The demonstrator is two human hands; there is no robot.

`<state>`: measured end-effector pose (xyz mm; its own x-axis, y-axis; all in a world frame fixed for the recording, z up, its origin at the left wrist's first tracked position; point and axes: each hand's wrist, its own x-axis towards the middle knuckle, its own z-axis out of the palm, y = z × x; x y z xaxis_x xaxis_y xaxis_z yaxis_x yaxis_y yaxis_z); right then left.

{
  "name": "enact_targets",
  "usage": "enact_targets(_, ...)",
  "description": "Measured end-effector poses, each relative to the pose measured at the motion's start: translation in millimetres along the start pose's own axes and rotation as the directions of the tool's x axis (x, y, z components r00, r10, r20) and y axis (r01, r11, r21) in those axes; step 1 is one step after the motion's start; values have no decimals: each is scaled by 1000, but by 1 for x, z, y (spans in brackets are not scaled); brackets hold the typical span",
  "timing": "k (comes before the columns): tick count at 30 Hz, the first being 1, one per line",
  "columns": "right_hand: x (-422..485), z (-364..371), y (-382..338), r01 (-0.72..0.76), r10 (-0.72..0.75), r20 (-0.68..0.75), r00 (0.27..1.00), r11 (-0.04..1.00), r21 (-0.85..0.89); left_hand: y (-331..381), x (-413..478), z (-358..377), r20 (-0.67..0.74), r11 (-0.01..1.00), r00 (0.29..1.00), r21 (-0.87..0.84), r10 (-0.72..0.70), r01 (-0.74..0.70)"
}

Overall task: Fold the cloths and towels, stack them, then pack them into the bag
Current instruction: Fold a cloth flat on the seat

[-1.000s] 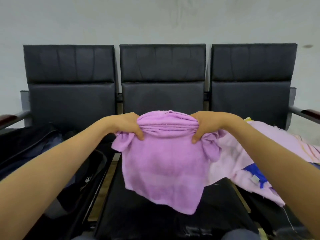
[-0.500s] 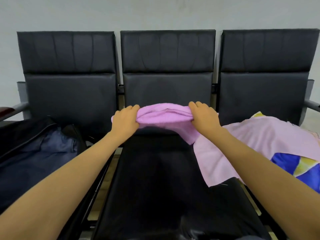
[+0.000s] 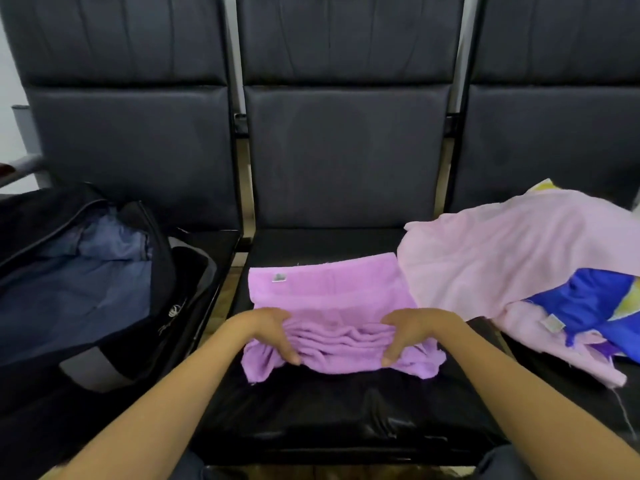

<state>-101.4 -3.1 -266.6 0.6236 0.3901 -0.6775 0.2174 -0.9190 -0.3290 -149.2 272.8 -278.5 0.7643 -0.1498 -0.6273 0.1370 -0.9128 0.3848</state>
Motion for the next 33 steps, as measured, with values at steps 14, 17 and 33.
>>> enact_targets(14,18,-16,47,53,72,-286,955,912,406,-34,3,-10,-411,961,904,-183,118,-208)
enact_targets(17,16,-20,58,188,134,-454,881,782,595,-38,6,-11,-583,804,812,-477,13,-355)
enact_targets(33,36,-23,58,422,287,-639,714,551,720,-33,7,-13,-581,729,813,-574,-41,-373)
